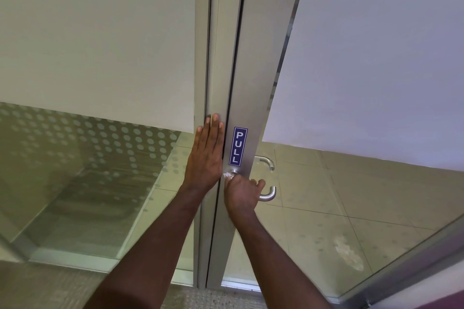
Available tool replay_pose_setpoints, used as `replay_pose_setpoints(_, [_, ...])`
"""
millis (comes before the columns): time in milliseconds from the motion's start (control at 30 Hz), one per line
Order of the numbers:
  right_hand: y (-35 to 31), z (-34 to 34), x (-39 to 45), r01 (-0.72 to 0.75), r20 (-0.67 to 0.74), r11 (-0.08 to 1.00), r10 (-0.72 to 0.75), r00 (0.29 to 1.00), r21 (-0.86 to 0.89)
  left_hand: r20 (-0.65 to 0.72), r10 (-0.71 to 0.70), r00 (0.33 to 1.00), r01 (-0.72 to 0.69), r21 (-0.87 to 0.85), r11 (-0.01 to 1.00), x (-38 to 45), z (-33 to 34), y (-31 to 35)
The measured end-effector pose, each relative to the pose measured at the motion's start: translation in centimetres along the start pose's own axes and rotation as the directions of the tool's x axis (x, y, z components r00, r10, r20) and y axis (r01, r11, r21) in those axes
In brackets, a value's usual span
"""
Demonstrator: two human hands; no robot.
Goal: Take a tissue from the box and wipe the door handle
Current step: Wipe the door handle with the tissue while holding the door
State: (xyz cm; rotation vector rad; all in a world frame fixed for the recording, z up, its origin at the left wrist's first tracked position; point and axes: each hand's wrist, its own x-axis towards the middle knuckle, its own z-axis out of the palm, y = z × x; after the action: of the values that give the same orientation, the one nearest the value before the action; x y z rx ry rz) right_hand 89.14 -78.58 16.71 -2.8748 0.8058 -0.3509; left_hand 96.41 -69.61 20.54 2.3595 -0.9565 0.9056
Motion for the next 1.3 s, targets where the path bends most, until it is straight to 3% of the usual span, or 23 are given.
replay_pose_setpoints(200, [1.3,0.4,-0.6,0.088,-0.024,0.993,-0.09,0.996,-0.083,-0.012,0.005,1.0,-0.006,-0.01,1.0,-0.3,-0.4,0.0])
replay_pose_setpoints(333, [1.5,0.1,-0.3,-0.008,-0.062,1.0,0.01,0.998,0.027,-0.009,0.009,1.0,-0.009,0.006,1.0,-0.2,-0.2,-0.3])
replay_pose_setpoints(567, [-0.1,-0.4,1.4,-0.151,0.061,0.966,0.141,0.988,0.211,-0.016,0.003,1.0,-0.003,-0.025,1.0,-0.1,0.1,-0.3])
replay_pose_setpoints(667, [-0.2,-0.4,0.8,-0.076,0.019,0.994,0.075,0.997,0.085,-0.04,0.003,0.999,-0.003,-0.01,1.0,-0.2,0.4,-0.4])
replay_pose_setpoints(767, [0.1,0.0,-0.5,0.125,-0.005,0.973,-0.128,0.992,-0.196,-0.083,0.003,0.997,0.001,0.041,0.999,-0.4,0.9,-0.3])
replay_pose_setpoints(967, [3.2,1.2,-1.7,0.291,-0.007,0.906,-0.308,0.951,-0.307,-0.08,0.009,0.997,-0.007,0.025,1.0,-0.4,1.0,-0.4])
replay_pose_setpoints(1100, [1.4,0.2,-1.3,0.264,0.073,0.898,-0.255,0.964,-0.353,-0.077,0.011,0.997,-0.007,0.047,0.999,-0.3,1.0,-0.4])
replay_pose_setpoints(1200, [0.1,0.1,-0.7,0.168,0.042,0.956,-0.163,0.986,-0.24,-0.091,-0.012,0.996,0.016,0.04,0.999,-0.2,1.1,-0.2])
replay_pose_setpoints(1300, [0.7,0.3,-0.6,0.23,0.016,0.942,-0.234,0.972,-0.242,-0.101,-0.024,0.995,0.029,0.044,0.999,-0.3,1.1,-0.3])
